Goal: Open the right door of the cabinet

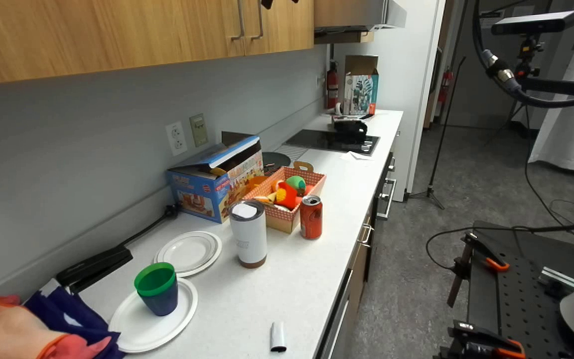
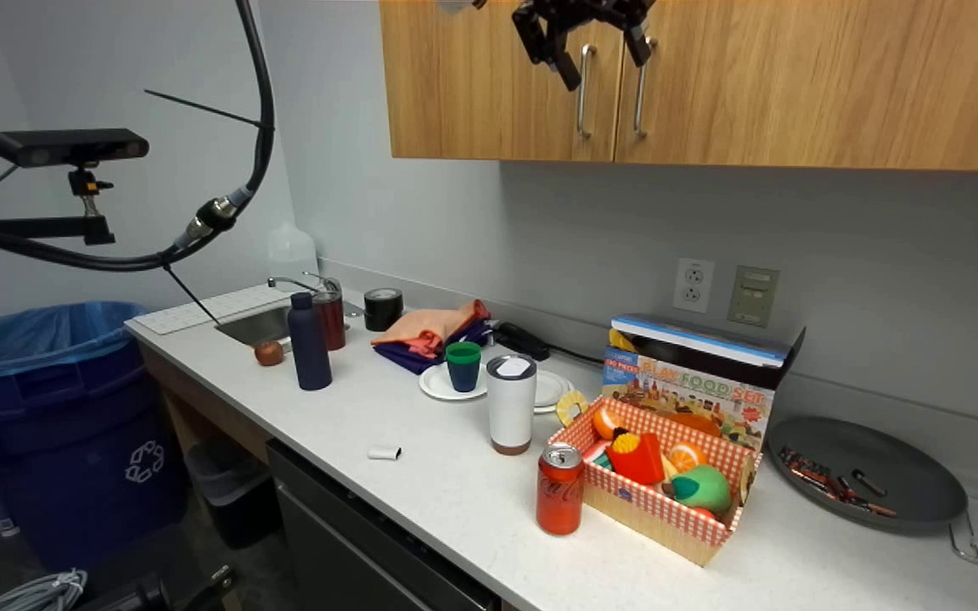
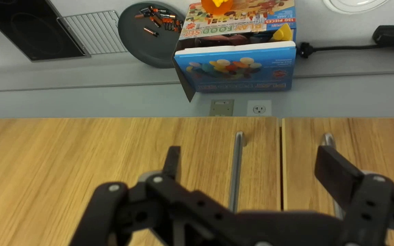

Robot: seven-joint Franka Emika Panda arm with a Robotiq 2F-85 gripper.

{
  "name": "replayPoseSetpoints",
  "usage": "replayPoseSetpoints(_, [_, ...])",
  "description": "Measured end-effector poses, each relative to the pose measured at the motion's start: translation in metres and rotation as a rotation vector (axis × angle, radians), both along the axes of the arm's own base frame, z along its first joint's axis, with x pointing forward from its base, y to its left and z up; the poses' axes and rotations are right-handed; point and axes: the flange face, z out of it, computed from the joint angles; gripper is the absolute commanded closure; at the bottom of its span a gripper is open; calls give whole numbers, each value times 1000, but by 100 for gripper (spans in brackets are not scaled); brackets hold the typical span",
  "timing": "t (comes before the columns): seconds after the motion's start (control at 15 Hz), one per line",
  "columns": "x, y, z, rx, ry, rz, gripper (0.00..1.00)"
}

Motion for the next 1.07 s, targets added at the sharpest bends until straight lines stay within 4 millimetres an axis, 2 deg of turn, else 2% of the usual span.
replayPoseSetpoints(0.2, [13, -1, -3, 4, -4, -19, 0])
replayPoseSetpoints(0.6, [15, -2, -4, 0, -7, -31, 0])
replayPoseSetpoints(1.07, [31, -7, -3, -25, -55, -82, 0])
